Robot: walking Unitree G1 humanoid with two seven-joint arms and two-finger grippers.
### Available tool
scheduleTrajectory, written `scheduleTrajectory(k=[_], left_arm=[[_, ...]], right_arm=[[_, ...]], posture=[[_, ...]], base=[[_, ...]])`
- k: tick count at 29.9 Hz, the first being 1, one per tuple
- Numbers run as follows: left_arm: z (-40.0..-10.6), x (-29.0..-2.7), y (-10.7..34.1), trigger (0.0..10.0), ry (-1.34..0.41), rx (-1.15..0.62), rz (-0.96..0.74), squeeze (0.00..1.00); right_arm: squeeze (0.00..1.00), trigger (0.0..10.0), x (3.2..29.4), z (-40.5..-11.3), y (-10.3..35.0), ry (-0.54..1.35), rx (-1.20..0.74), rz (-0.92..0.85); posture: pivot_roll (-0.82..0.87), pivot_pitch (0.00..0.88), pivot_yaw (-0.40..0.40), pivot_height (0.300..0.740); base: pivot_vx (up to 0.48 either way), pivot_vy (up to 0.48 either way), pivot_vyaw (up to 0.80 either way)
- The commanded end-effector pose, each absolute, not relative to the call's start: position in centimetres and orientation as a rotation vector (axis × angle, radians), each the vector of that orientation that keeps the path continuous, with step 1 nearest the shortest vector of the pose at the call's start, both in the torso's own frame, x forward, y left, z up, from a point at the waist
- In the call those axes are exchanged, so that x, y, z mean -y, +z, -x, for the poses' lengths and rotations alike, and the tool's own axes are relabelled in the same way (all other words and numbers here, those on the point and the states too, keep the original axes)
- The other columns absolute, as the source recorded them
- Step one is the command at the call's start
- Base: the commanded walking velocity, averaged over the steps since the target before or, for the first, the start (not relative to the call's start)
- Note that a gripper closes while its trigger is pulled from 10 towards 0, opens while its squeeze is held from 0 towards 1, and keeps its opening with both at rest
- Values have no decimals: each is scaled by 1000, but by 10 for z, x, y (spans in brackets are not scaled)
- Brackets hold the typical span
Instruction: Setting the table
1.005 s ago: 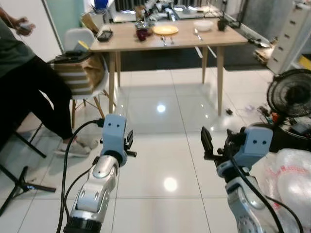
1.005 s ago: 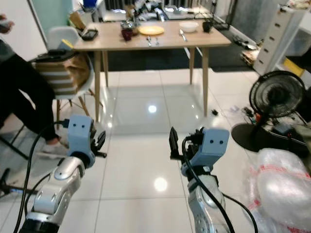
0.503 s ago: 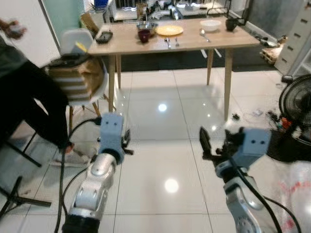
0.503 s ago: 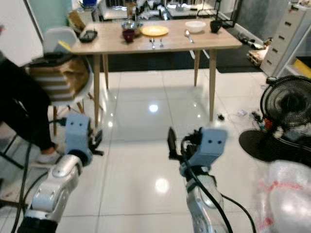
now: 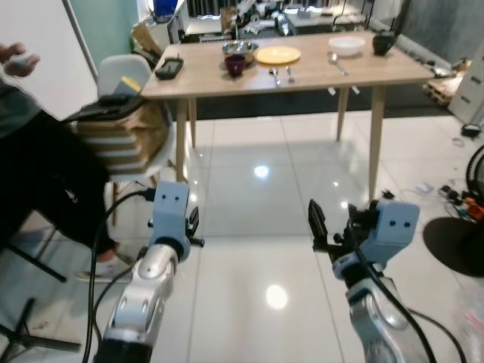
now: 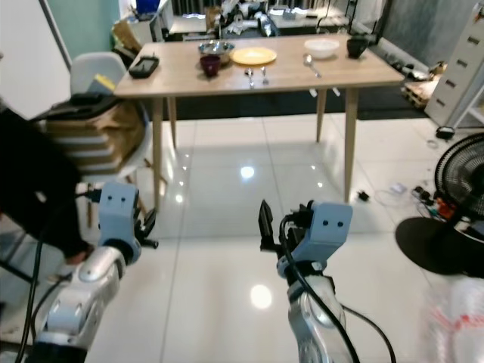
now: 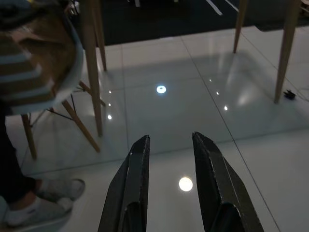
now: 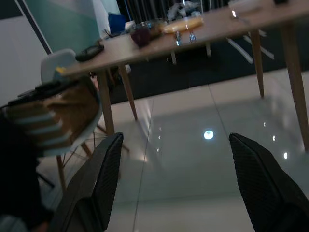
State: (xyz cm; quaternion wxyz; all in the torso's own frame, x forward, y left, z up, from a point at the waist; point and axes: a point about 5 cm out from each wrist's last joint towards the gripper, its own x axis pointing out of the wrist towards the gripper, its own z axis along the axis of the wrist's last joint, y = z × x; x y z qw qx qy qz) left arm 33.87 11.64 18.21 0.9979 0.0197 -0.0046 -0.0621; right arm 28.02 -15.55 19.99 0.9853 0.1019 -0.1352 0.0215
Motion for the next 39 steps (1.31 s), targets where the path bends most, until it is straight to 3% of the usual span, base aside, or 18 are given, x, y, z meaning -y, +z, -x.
scheduleTrajectory(k=[1,29,39], left_arm=[[-338,-127,174,10000,-88,-27,-54,0],[-338,-127,173,10000,-93,-38,-34,0],[-338,-127,173,10000,-96,-37,-31,0]], right_arm=[[0,10000,149,-279,197,62,257,-226],[0,10000,153,-280,197,42,252,-248],[0,10000,153,-280,197,47,252,-245]], posture=[[-11,104,138,740],[-11,100,136,740],[-8,97,135,740]], base=[[420,0,0],[409,-212,0],[445,0,0]])
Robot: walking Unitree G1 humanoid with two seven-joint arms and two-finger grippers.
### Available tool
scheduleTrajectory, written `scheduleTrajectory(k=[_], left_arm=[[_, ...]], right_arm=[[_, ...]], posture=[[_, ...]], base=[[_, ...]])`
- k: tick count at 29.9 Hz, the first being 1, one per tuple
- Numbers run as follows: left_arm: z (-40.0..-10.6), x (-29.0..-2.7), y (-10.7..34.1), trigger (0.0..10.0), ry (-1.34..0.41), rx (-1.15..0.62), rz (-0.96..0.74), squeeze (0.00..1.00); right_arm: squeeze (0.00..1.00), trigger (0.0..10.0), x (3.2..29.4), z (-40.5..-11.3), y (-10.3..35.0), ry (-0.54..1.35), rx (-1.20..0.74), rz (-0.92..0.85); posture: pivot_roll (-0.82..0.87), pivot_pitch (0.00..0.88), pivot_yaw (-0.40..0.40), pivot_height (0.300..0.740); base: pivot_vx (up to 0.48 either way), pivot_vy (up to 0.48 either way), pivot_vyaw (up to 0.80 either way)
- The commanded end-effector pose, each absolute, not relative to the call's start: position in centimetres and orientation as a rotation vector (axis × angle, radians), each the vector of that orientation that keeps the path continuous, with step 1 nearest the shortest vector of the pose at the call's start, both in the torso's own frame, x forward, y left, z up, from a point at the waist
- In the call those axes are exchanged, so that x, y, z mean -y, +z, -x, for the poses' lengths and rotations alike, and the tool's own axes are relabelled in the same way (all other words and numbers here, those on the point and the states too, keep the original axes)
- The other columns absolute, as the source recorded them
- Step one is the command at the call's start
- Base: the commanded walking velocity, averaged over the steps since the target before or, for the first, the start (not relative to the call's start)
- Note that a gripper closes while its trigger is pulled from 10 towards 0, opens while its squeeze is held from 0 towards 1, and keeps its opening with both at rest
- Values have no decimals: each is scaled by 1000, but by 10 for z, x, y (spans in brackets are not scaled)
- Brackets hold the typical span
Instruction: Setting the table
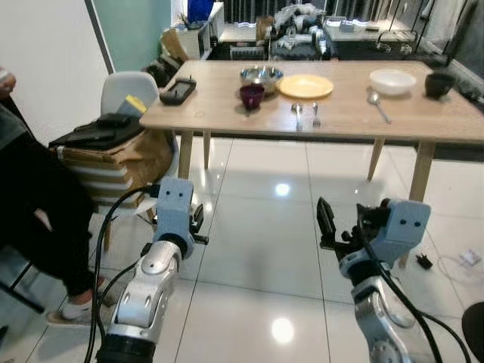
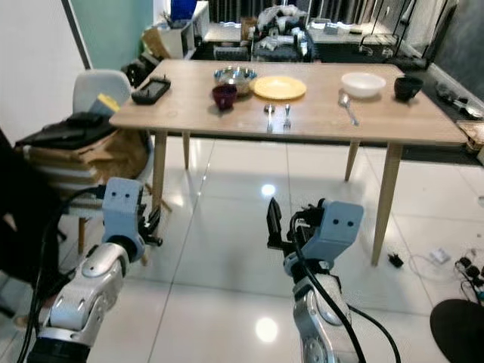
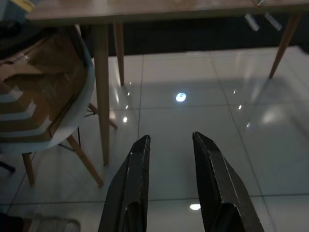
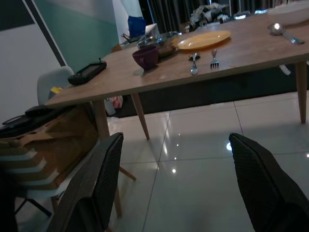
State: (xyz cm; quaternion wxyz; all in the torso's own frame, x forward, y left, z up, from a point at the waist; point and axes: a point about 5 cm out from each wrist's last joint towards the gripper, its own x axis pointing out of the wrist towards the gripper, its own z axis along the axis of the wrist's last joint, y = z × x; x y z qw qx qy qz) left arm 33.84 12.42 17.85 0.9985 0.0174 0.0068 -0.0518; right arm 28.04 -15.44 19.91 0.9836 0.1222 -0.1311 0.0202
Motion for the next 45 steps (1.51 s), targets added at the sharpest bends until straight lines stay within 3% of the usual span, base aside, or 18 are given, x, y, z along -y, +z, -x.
scheduleTrajectory(k=[1,22,45], left_arm=[[-338,-127,173,10000,-97,-37,-31,0],[-337,-126,174,10000,-102,-35,-28,0],[-337,-126,176,10000,-114,-30,-33,0]], right_arm=[[0,10000,153,-280,197,48,252,-245],[0,10000,154,-280,195,35,247,-255],[0,10000,162,-282,195,-17,234,-257]], posture=[[-8,96,135,740],[-7,95,135,740],[0,108,138,740]], base=[[465,0,0],[465,0,0],[465,0,-786]])
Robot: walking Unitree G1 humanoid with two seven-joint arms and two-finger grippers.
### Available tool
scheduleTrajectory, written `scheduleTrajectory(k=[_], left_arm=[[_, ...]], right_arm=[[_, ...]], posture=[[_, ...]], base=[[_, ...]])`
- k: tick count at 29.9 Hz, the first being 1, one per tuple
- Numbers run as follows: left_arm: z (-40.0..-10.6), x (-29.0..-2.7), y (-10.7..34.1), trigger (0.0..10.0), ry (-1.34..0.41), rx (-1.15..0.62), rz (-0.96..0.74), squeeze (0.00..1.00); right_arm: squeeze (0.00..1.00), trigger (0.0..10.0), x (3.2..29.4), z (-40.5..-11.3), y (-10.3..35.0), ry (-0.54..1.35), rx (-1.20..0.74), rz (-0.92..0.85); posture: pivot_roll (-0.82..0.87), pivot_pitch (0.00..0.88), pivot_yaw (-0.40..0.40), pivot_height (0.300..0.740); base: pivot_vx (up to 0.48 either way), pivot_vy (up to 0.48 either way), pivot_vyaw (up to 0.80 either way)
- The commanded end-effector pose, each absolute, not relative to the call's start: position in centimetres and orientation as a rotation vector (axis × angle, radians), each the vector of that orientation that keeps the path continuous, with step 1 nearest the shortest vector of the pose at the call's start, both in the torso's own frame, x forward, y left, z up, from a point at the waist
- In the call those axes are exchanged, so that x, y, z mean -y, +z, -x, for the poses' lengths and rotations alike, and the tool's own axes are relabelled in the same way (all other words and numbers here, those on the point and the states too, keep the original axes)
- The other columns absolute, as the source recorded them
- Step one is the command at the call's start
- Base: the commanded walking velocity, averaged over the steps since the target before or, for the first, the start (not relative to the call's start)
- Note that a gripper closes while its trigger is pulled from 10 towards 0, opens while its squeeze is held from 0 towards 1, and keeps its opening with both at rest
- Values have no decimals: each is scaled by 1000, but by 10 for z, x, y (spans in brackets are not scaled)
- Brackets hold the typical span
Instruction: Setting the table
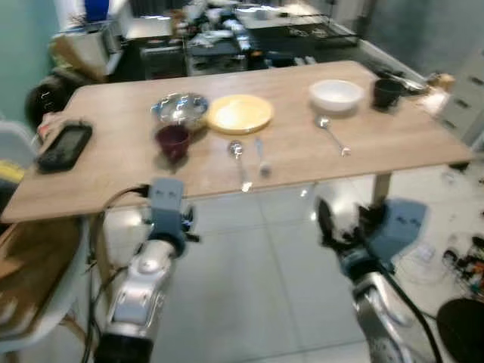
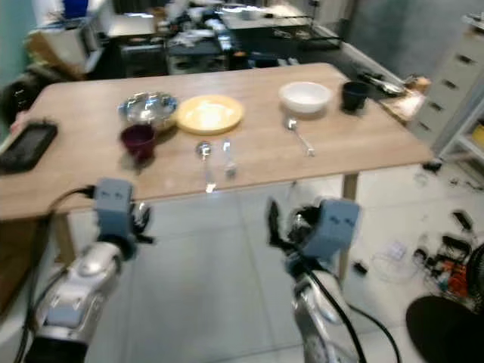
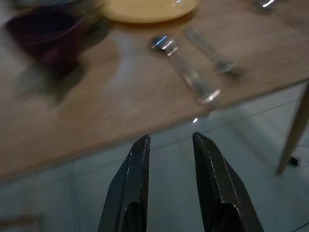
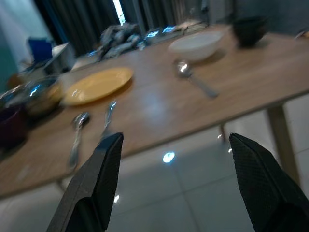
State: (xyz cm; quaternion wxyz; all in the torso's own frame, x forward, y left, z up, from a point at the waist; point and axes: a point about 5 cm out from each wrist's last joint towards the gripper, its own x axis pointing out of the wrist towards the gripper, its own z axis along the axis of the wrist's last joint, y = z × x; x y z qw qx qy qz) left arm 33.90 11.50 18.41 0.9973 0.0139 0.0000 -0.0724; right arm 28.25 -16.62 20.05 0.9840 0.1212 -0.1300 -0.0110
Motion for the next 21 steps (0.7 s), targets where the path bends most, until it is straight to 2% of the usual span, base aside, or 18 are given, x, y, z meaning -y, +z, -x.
scheduleTrajectory(k=[1,5,11,21], left_arm=[[-338,-126,178,10000,-121,-19,-45,0],[-339,-125,188,10000,-149,39,-97,0],[-342,-125,198,10000,-172,86,-128,0],[-338,-112,217,10000,-306,201,-197,0]], right_arm=[[0,10000,162,-282,194,-23,233,-256],[0,10000,165,-283,193,-42,226,-257],[0,10000,168,-284,194,-64,228,-263],[0,10000,173,-285,194,-108,233,-250]], posture=[[0,108,138,740],[1,107,138,740],[3,107,138,740],[5,108,138,740]], base=[[465,0,0],[468,0,0],[469,0,-706],[469,0,0]])
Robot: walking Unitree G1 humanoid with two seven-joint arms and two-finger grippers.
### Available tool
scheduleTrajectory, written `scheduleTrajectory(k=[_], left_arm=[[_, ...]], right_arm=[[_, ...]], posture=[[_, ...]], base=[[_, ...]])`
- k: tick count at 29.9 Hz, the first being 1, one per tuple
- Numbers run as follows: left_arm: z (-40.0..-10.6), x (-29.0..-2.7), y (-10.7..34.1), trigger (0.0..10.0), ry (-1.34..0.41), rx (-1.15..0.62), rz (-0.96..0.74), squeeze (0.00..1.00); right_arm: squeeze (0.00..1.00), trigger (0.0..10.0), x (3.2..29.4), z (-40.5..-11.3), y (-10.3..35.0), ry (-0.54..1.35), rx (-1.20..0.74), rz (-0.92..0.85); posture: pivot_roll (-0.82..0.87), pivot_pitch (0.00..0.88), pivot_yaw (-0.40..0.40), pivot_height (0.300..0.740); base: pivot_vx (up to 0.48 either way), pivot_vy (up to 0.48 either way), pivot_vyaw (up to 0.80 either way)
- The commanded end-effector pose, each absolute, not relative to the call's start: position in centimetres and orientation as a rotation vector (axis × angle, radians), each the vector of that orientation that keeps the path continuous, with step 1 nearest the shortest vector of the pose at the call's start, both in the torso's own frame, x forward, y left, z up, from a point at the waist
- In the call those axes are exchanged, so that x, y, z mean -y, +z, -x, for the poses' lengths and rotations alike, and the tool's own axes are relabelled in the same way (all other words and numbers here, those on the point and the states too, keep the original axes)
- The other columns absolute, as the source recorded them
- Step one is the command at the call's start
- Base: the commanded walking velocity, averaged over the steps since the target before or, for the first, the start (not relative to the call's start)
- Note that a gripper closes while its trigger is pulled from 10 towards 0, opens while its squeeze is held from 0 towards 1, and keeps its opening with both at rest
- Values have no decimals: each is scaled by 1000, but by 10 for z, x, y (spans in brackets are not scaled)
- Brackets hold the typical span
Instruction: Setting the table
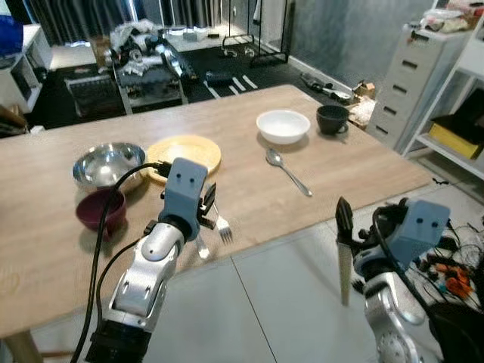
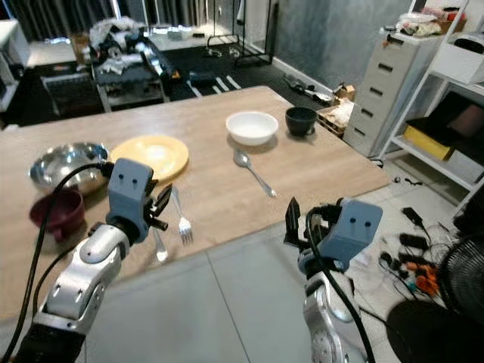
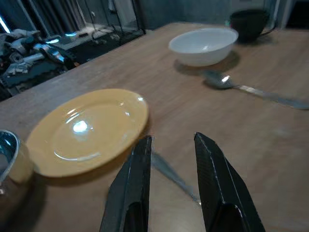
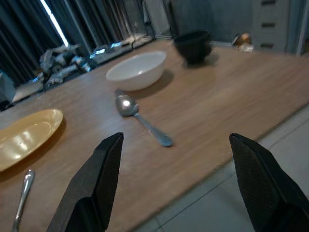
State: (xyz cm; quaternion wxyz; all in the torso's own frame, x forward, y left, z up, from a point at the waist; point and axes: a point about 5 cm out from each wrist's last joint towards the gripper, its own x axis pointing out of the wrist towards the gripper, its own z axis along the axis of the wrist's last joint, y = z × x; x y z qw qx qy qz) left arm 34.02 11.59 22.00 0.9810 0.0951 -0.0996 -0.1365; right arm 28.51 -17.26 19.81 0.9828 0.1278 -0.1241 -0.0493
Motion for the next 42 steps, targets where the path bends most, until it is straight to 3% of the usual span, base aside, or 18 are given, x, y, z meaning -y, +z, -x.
scheduleTrajectory(k=[1,11,25,33,42], left_arm=[[-338,-111,218,10000,-314,205,-198,0],[-335,-107,218,10000,-346,220,-204,0],[-323,-102,215,10000,-416,229,-146,0],[-319,-109,221,10000,-587,181,-143,0],[-323,-127,238,10000,-798,92,-210,0]], right_arm=[[0,10000,173,-285,194,-108,234,-249],[0,10000,168,-287,198,-70,249,-200],[0,10000,173,-299,203,-91,241,-47],[0,10000,174,-316,196,-55,182,-5],[0,10000,179,-353,193,41,85,59]], posture=[[5,108,138,740],[10,105,137,740],[21,93,131,740],[61,99,123,740],[106,148,126,740]], base=[[472,0,0],[458,0,0],[0,0,0],[0,0,0],[0,0,0]])
